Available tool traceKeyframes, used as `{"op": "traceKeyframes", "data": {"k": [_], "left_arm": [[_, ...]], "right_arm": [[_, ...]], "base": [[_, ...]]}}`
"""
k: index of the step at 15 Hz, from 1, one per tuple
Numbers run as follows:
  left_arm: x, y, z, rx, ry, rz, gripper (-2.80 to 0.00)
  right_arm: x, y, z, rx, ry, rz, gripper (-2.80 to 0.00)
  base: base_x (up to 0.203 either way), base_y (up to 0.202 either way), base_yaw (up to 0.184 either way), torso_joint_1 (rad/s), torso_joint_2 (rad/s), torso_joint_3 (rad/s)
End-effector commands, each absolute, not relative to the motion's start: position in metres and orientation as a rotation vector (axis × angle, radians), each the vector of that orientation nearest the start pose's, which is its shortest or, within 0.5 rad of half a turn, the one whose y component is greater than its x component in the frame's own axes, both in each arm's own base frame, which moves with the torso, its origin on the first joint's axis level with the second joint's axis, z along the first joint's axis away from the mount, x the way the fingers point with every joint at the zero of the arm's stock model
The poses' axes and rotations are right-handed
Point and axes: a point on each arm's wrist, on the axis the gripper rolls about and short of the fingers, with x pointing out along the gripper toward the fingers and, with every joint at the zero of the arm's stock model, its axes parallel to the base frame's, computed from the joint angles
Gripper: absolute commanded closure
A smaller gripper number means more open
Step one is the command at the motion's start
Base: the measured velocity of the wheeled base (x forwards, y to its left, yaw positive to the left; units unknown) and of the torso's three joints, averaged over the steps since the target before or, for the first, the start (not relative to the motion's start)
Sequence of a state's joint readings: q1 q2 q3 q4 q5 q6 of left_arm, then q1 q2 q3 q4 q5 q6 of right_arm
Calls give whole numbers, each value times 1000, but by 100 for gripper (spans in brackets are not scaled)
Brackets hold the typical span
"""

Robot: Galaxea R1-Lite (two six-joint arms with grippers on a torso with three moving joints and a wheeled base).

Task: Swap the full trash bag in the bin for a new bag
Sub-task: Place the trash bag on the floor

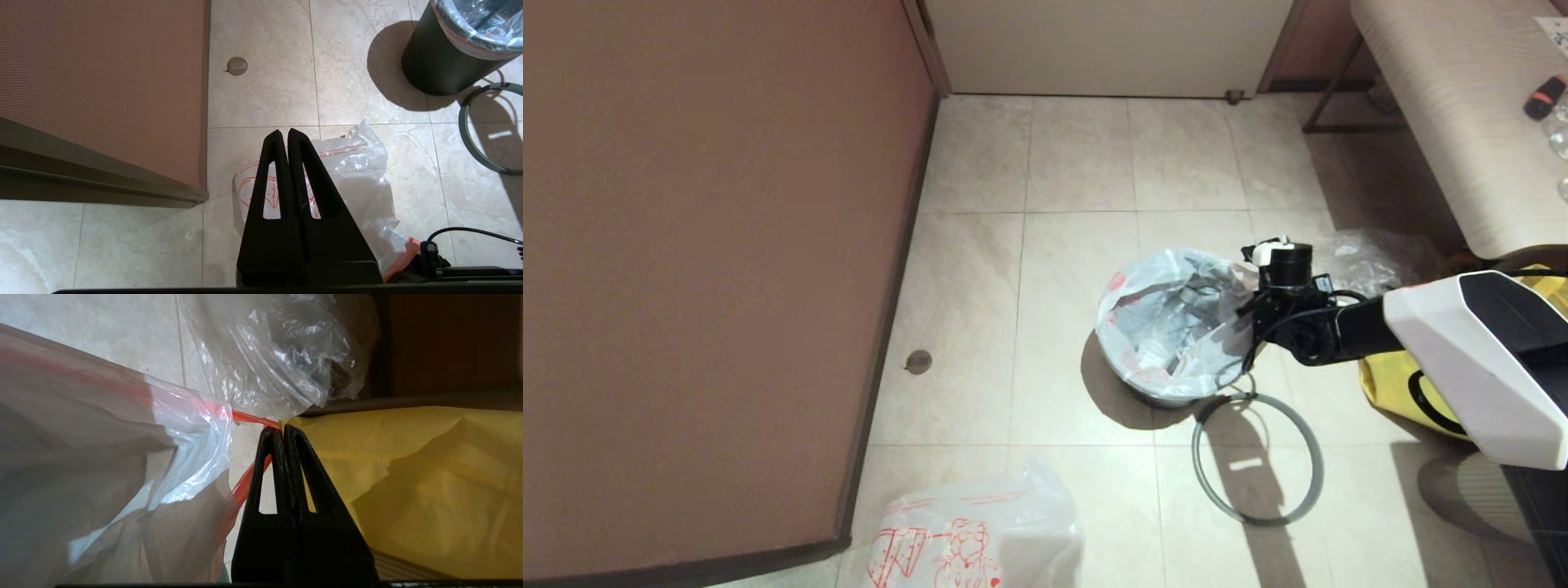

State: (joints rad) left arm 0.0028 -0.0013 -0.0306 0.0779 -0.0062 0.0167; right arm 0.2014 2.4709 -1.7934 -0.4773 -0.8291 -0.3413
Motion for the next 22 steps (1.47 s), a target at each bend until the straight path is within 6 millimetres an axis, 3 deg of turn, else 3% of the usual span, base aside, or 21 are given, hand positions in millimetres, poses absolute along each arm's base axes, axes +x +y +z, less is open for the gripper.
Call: {"op": "traceKeyframes", "data": {"k": [1, 3, 4, 9, 12, 15, 16, 20, 22], "left_arm": [[-25, 0, 76, 17, 48, -3, 0], [-25, 0, 76, 17, 48, -3, 0], [-25, 0, 76, 17, 48, -3, 0], [-25, 0, 76, 17, 48, -3, 0], [-25, 0, 76, 17, 48, -5, 0], [-25, 0, 76, 17, 48, -4, 0], [-25, 0, 76, 17, 48, -4, 0], [-25, 0, 76, 17, 48, -4, 0], [-25, 0, 76, 17, 48, -3, 0]], "right_arm": [[497, 92, 144, -403, 229, -599, 0], [488, 96, 167, -374, 176, -601, 0], [485, 96, 169, -373, 176, -599, 0], [471, 90, 137, -340, 257, -569, 0], [470, 81, 128, -281, 280, -574, 0], [451, 59, 132, -190, 402, -529, 0], [438, 51, 136, -129, 485, -492, -274], [373, 28, 158, 184, 882, -407, -280], [349, 24, 153, 358, 1043, -394, -280]], "base": [[0, 0, 0, 0, 0, 0], [0, 0, 0, 0, 0, 0], [0, 0, 0, 0, 0, 0], [0, 0, 0, 0, 0, 0], [0, 0, 0, 0, 0, 0], [0, 0, 0, 0, 0, 0], [0, 0, 0, 0, 0, 0], [0, 0, 0, 0, 0, 0], [0, 0, 0, 0, 0, 0]]}}
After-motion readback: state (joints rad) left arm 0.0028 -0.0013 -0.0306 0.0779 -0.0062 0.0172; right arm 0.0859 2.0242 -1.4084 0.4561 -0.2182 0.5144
